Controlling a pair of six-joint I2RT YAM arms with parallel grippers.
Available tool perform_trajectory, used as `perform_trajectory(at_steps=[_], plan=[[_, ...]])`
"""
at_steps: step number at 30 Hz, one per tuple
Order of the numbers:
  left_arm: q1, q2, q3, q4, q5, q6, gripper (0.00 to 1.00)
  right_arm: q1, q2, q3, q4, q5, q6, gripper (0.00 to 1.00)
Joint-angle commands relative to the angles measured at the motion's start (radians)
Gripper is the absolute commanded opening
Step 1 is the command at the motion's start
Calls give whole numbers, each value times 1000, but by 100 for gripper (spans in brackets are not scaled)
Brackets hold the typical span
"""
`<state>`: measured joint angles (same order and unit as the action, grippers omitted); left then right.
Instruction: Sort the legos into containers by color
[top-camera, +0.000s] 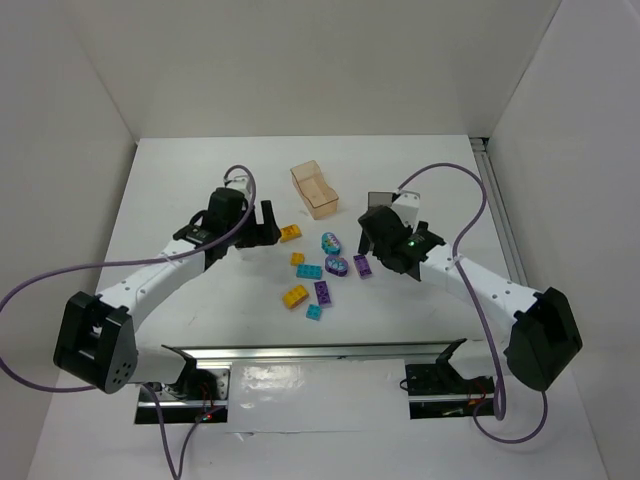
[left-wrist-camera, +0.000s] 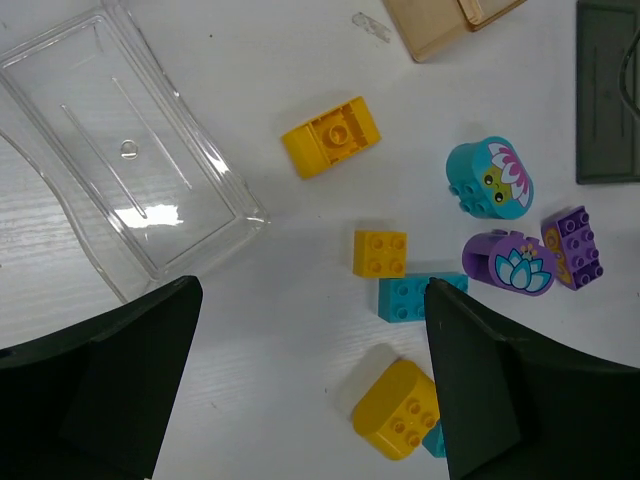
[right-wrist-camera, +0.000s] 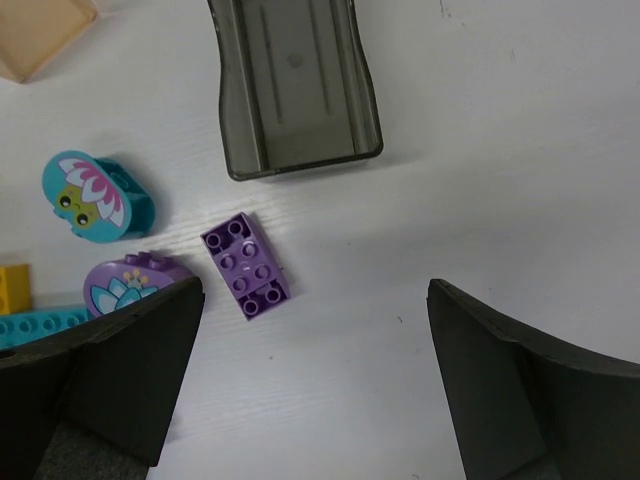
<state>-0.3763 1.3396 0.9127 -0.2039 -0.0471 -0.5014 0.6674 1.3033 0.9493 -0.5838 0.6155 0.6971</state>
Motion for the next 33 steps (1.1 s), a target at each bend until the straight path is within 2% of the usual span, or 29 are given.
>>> perform_trajectory(at_steps=[1,9,14,18,22,26,33], plan=[[-27,-45,2,27,-55,-17,100,18,-64,-27,21,6,15,100],[-70,10,63,-11,-70,-94,100,18,-174,-96,56,-68,-50,100],[-70,47,97,-48,-59,-94,100,18,-200,-171,111,-192,-125,100],[-70,47,97,-68,-68,-94,100,18,-148,-228,153,-278,-177,100],[-70,14,86,-68,-105,-94,100,18,-115,-293,267,-353,-208,100],[-70,4,77,-68,-114,-94,100,18,-59,-311,338,-353,-235,97],[-70,13,77,-68,-114,-94,100,18,123,-218,390,-304,-304,91]])
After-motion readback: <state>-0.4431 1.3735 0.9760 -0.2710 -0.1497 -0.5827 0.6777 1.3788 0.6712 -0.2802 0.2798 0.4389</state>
